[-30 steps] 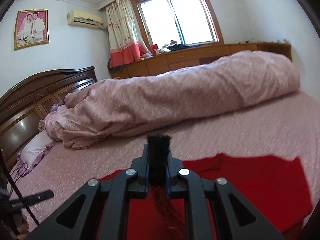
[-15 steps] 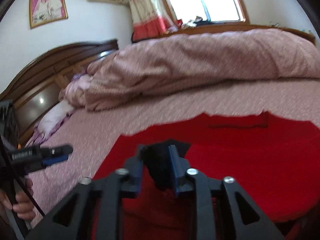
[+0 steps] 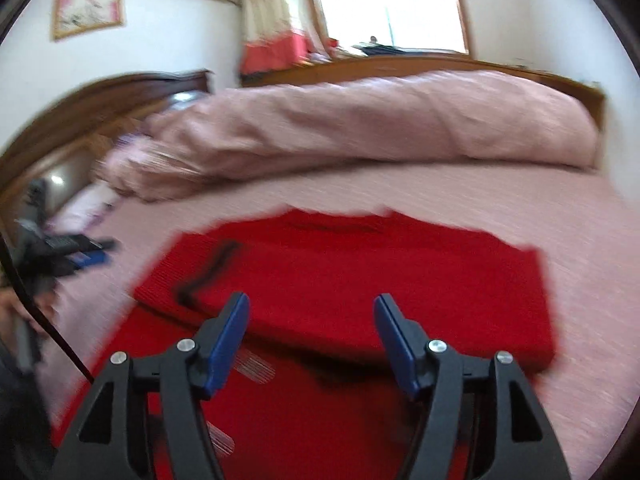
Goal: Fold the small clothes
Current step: 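Fold the held sleeve across the cardigan body with the right tool, release, then grasp the cardigan hem with the left tool while the right tool grasps it too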
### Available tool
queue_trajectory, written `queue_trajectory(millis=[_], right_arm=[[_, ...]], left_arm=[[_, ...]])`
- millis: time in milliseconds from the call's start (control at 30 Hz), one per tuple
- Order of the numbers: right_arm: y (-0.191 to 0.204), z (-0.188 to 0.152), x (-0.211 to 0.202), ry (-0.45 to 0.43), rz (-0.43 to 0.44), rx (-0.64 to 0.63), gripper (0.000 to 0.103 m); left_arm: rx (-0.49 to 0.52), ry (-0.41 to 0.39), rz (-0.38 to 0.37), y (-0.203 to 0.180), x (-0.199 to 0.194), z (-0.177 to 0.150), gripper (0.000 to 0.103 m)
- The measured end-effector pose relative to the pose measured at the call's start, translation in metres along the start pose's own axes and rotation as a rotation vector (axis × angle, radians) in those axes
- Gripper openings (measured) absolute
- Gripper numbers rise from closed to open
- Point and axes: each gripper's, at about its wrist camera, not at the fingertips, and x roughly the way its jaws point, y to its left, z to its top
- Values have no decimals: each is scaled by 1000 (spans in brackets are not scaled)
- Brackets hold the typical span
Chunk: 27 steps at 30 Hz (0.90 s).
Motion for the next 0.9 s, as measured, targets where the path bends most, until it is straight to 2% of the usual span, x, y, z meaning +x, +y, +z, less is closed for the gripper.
queue_trajectory(millis=[133,167,233,300,400,467,567,633,733,800,900], right_arm=[[-60,-34,-27,-17,-78,123,68],[-75,-37,-31,-15,-88,200,68],[-90,-36,-34,-20,-37,279,68],[-95,-33,-36,-42,23,286,68],[-96,-31,-31,-14,-23,180,68],[-99,-34,-31,5,-31,167,68],[-108,-40,-40,22,-12,212,68],[-113,-46,-49,25,5,241,68],[-119,-62,-64,68,61,317,68],[-123,-76,-77,77,131,381,68],[-119,-96,-99,64,183,417,68]], left_arm=[[42,3,0,-11,1,-9,47],[57,1,-7,-16,0,-12,47],[87,21,-26,-26,0,-14,47],[104,18,-40,-37,0,-16,47],[143,-6,-8,-54,-1,-22,47],[170,-13,-12,-63,1,-28,47],[226,4,-5,-68,-3,-52,47],[257,48,-11,-63,-9,-73,47],[233,110,0,-48,-24,-103,47],[211,155,-18,-37,-35,-120,47],[189,168,-35,-27,-59,-137,47]])
